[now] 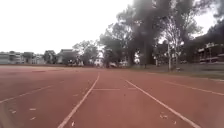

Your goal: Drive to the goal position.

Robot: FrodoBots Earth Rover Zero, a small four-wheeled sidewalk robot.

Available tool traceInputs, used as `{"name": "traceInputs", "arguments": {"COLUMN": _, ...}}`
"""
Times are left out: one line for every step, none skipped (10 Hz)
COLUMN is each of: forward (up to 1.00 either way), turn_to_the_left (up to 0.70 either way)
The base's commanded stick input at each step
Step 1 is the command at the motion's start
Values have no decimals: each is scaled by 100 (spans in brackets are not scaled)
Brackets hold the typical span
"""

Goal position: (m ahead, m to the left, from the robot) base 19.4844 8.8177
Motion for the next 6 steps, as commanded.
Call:
{"name": "traceInputs", "arguments": {"forward": 45, "turn_to_the_left": 0}}
{"name": "traceInputs", "arguments": {"forward": 45, "turn_to_the_left": 0}}
{"name": "traceInputs", "arguments": {"forward": 45, "turn_to_the_left": 0}}
{"name": "traceInputs", "arguments": {"forward": 45, "turn_to_the_left": 0}}
{"name": "traceInputs", "arguments": {"forward": 45, "turn_to_the_left": 0}}
{"name": "traceInputs", "arguments": {"forward": 45, "turn_to_the_left": 0}}
